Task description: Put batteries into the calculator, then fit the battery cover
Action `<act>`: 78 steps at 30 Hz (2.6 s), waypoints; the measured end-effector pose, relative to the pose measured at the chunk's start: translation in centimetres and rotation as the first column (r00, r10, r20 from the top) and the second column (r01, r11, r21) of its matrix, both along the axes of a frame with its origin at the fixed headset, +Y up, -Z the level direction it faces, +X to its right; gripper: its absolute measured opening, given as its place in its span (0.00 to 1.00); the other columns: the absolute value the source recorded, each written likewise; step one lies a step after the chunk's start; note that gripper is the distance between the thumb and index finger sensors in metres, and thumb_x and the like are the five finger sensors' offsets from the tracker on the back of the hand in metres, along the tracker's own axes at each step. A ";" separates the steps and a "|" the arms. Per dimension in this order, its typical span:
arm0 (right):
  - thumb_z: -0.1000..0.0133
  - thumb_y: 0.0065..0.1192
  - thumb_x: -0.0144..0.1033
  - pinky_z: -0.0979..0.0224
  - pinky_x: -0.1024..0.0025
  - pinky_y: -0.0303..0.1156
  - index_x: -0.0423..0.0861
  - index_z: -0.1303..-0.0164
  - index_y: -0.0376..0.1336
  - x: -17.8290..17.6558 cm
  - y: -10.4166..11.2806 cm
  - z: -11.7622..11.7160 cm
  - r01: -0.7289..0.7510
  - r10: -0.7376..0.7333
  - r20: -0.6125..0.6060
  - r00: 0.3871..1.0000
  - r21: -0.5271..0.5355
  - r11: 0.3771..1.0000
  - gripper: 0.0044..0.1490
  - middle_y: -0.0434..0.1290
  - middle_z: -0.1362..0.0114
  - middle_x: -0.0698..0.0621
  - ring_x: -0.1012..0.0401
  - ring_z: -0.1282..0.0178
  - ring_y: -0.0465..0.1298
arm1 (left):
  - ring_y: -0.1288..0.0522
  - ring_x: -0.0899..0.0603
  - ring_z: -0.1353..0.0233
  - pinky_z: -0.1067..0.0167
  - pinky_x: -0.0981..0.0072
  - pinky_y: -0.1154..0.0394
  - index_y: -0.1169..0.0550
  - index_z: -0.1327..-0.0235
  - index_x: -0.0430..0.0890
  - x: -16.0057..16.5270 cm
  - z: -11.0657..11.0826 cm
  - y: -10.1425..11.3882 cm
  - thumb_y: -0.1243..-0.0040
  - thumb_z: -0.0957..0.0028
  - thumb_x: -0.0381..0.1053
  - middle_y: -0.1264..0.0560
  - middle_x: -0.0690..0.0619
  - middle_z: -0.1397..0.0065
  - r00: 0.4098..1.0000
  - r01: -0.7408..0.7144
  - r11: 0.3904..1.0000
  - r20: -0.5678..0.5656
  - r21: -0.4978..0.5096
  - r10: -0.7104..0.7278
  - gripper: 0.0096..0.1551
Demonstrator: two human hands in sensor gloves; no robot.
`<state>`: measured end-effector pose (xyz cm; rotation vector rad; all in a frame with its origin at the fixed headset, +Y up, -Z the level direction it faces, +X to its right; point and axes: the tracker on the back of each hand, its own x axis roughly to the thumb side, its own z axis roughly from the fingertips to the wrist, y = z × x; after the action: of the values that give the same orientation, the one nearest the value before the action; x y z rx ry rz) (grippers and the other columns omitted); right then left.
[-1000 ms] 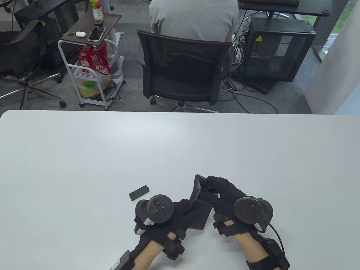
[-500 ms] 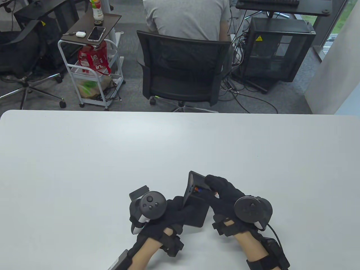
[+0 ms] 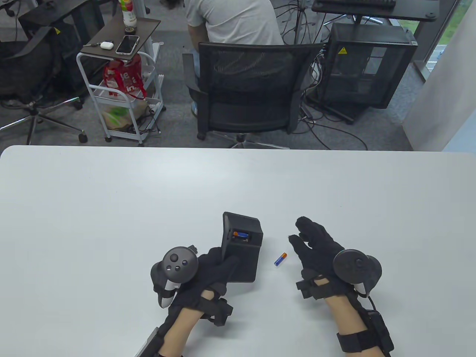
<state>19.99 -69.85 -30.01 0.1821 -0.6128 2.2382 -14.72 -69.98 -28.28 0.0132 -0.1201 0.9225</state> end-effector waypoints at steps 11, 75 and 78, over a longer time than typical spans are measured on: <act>0.49 0.76 0.40 0.40 0.41 0.74 0.43 0.33 0.67 -1.6 -2.7 -2.1 -0.375 0.352 -0.141 0.925 -0.209 0.903 0.35 0.68 0.28 0.37 0.37 0.36 0.75 | 0.14 0.43 0.60 0.54 0.46 0.20 0.19 0.51 0.35 -1.8 -0.5 -0.2 0.31 0.55 0.62 0.14 0.45 0.56 0.997 -0.032 0.999 -0.074 -0.011 0.031 0.34; 0.51 0.72 0.28 0.43 0.47 0.81 0.36 0.37 0.67 -4.1 1.1 1.0 -0.173 0.183 -0.173 0.968 0.071 0.982 0.31 0.74 0.38 0.34 0.46 0.47 0.82 | 0.14 0.43 0.60 0.54 0.46 0.20 0.19 0.51 0.35 -0.4 -0.6 -0.9 0.31 0.54 0.62 0.14 0.45 0.56 1.000 -0.009 0.999 0.016 -0.049 0.009 0.34; 0.51 0.71 0.28 0.43 0.47 0.81 0.36 0.36 0.67 -4.4 1.5 1.5 -0.149 0.168 -0.207 0.964 0.104 0.983 0.31 0.75 0.39 0.34 0.47 0.47 0.83 | 0.14 0.43 0.60 0.54 0.46 0.20 0.19 0.51 0.35 0.1 -0.5 -0.9 0.31 0.54 0.62 0.14 0.45 0.56 0.999 -0.010 0.999 0.038 -0.049 0.012 0.34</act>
<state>15.54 -68.37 -28.54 0.5283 -0.5955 2.3054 -14.63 -70.92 -28.74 -0.0492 -0.1328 0.9366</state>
